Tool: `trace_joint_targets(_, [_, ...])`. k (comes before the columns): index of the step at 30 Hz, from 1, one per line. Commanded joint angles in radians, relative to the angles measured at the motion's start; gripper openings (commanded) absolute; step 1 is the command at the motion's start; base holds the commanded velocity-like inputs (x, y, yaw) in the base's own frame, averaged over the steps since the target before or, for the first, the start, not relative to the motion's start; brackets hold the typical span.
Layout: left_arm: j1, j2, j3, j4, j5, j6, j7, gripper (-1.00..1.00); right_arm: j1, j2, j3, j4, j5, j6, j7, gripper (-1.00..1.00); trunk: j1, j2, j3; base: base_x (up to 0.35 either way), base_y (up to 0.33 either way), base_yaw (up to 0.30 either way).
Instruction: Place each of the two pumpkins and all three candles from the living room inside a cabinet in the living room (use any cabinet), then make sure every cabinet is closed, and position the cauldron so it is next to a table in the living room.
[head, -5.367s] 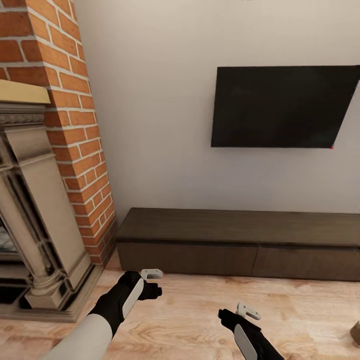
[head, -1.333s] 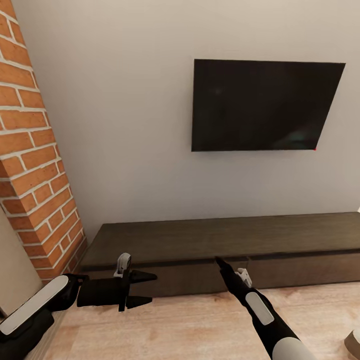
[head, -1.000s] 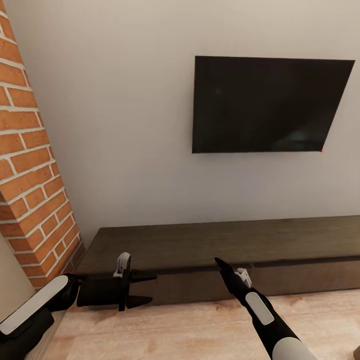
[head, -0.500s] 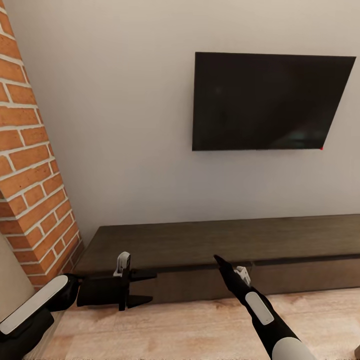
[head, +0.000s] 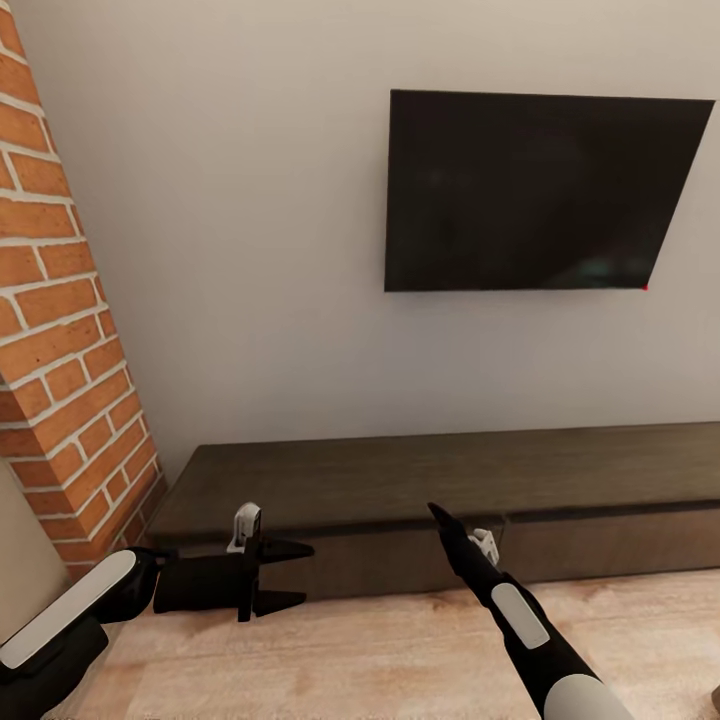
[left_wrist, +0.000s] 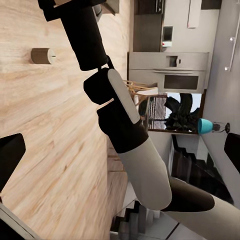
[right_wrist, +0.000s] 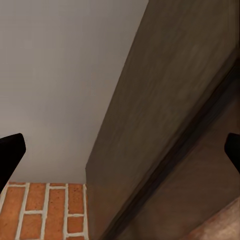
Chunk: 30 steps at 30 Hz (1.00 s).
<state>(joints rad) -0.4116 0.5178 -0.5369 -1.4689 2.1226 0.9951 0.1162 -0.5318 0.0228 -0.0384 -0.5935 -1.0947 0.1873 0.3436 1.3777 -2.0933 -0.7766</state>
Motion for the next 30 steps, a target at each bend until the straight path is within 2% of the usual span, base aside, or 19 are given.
trace_joint_targets(1, [-0.001,0.001,-0.001,-0.001,0.011,0.0,0.01,1.0,-0.001,0.001,-0.004,0.0,-0.01,0.007,0.003,1.0,0.004,-0.008,-0.004,0.0,0.0,0.0])
trace_joint_targets(20, [-0.001,0.0,0.0,-0.001,0.011,0.0,0.01,1.0,-0.001,0.001,-0.003,-0.002,-0.01,0.009,0.011,1.0,0.077,-0.141,-0.064,0.0,0.0,0.0])
trace_joint_targets(26, [-0.001,0.0,0.0,-0.001,0.011,0.0,0.01,1.0,-0.001,-0.003,-0.003,0.001,-0.011,0.015,0.121,1.0,0.1,-0.183,-0.083,0.0,0.0,0.0])
trace_joint_targets(30, [-0.001,0.0,0.0,-0.001,0.011,0.0,0.01,1.0,-0.001,-0.004,-0.003,0.002,-0.012,0.017,0.147,1.0,0.115,-0.211,-0.095,0.0,0.0,0.0])
